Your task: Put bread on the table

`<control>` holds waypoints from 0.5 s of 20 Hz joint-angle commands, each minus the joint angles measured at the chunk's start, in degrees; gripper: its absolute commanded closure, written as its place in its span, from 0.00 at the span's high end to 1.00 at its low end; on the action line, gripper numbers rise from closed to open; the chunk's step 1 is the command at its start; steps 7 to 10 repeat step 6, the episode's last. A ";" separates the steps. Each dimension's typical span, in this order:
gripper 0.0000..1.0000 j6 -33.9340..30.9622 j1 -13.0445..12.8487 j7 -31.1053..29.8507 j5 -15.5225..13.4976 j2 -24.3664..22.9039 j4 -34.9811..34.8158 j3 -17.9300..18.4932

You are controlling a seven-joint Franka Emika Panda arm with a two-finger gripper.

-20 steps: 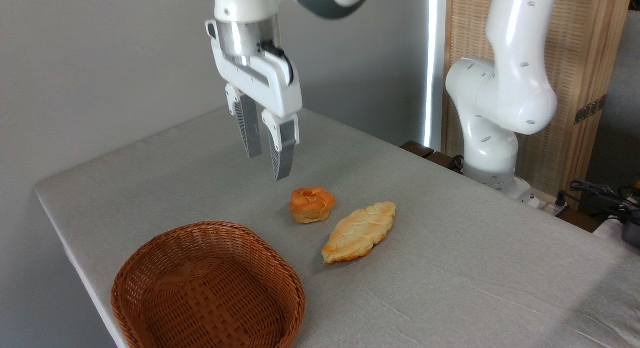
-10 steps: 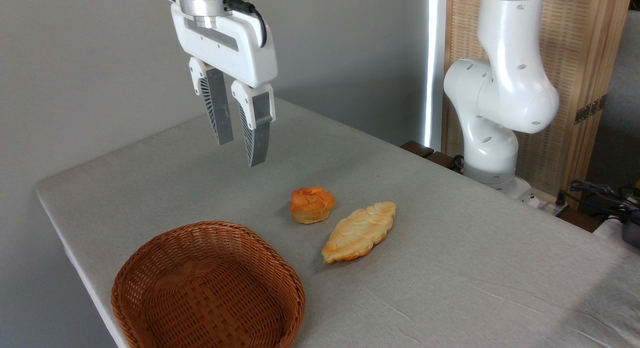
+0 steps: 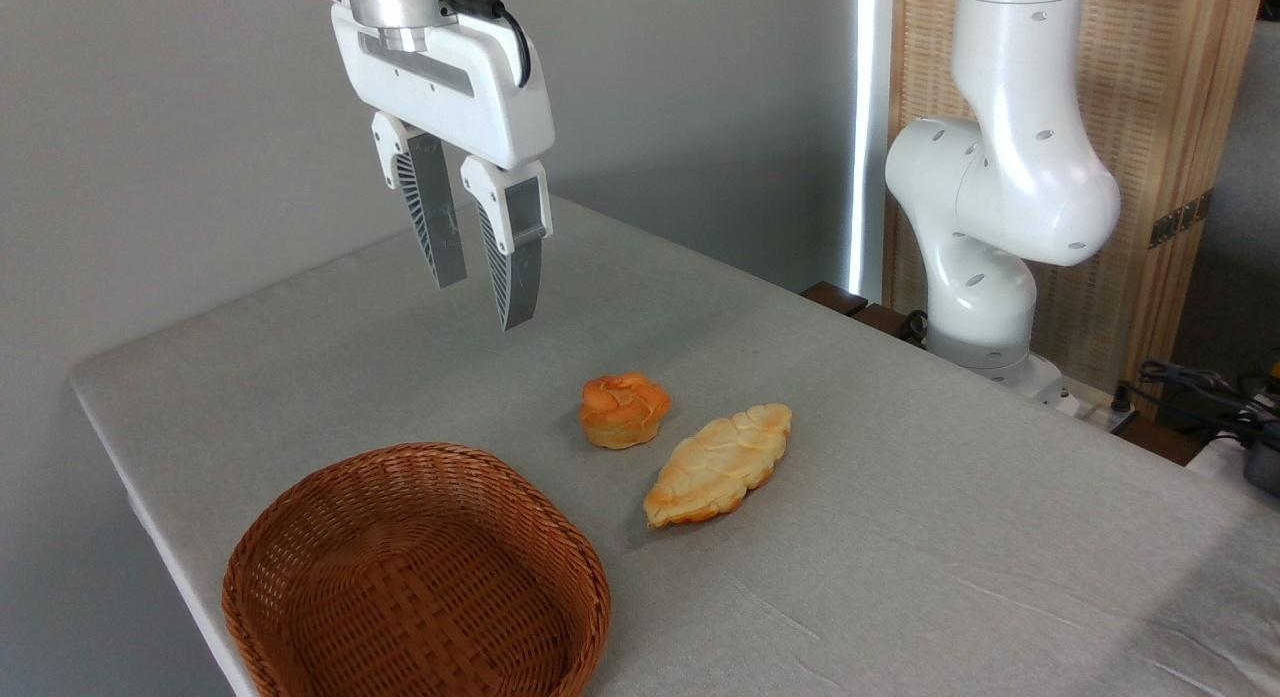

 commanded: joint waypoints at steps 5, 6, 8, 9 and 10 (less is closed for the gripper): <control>1.00 -3.35 2.50 0.23 0.59 0.60 1.61 -1.47; 1.00 -3.35 2.50 0.84 0.51 0.51 1.61 -1.38; 1.00 -3.35 2.50 0.84 0.51 0.51 1.61 -1.38; 1.00 -3.35 2.50 0.84 0.51 0.51 1.61 -1.38; 1.00 -3.35 2.50 0.84 0.51 0.51 1.61 -1.38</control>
